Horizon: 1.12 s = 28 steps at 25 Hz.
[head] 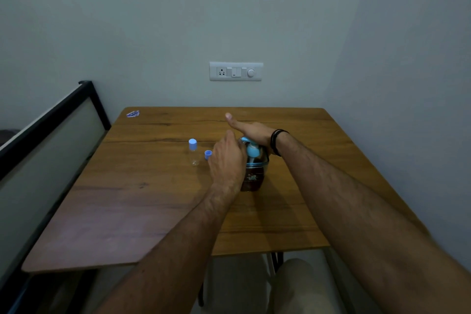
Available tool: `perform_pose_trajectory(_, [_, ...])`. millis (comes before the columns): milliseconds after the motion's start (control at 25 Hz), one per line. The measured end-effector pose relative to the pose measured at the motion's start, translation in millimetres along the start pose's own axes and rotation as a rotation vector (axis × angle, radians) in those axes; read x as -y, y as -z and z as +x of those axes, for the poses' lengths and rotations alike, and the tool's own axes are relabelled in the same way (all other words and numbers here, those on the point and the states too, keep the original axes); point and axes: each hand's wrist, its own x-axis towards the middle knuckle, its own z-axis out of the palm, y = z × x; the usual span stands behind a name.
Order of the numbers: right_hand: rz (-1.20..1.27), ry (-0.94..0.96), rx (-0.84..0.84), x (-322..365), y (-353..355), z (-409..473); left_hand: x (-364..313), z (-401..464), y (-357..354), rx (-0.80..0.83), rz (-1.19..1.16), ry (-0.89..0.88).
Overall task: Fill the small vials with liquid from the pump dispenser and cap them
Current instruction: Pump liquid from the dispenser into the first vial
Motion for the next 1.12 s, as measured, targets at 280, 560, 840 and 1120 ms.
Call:
perform_pose_trajectory(280, [-0.003, -0.033, 0.02, 1.3, 2.7, -1.0, 3.2, 0.5, -2.0, 0.005, 0.009, -0.002])
perform_pose_trajectory(560, [-0.056, -0.008, -0.047, 1.0, -1.2, 1.8, 3.1, 1.9, -3.3, -0.013, -0.009, 0.001])
perform_pose_trajectory(840, [0.015, -0.035, 0.028, 1.1, -0.5, 0.8, 2.1, -0.6, -1.0, 0.002, -0.001, 0.004])
perform_pose_trajectory(1120, [-0.027, -0.036, 0.022, 1.9, 1.7, 6.2, 2.0, 0.3, 1.0, -0.011, -0.01, 0.002])
